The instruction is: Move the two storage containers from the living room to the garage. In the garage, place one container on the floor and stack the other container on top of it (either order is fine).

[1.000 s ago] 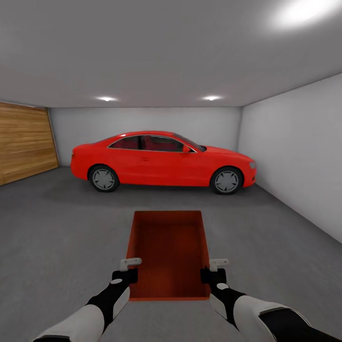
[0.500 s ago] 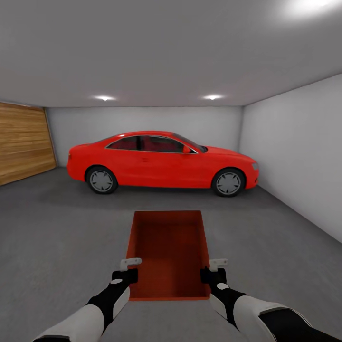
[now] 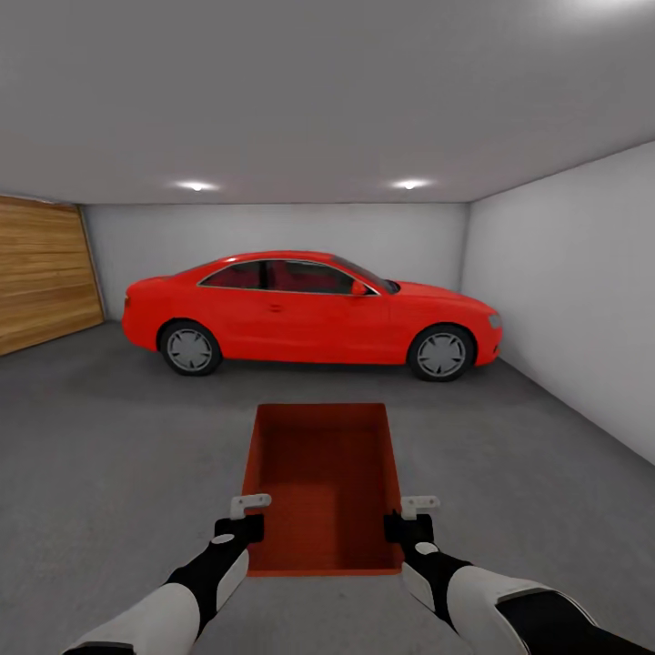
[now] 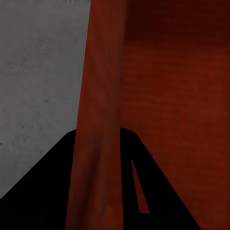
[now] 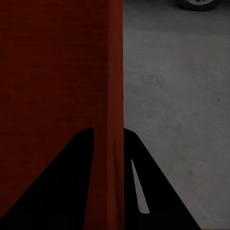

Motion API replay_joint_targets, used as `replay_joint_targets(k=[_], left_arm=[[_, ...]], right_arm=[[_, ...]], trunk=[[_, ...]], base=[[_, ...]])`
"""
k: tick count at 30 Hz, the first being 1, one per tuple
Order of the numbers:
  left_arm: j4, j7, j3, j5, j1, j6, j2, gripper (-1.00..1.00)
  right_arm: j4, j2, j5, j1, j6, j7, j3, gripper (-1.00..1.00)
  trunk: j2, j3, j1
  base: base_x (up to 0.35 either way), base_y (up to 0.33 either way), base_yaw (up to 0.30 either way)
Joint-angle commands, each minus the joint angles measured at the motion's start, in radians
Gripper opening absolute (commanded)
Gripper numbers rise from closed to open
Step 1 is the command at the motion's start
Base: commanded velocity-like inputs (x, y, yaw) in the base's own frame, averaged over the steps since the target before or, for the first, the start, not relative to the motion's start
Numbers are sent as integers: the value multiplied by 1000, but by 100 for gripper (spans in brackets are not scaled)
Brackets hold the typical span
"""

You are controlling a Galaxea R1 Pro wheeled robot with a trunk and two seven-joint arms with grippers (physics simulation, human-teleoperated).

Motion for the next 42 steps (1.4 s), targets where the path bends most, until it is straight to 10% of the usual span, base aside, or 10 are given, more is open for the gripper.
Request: replay_joint_targets(k=[1,42], left_arm=[[3,8,0,5,1,-2,13,-100],[3,8,0,5,1,-2,13,-100]], right_arm=[[-49,1,32,-2,-1,11,-41,-100],[-49,1,33,-2,-2,11,-41,-100]], trunk=[[0,0,1],[0,0,1]], base=[[321,0,0],[321,0,0]])
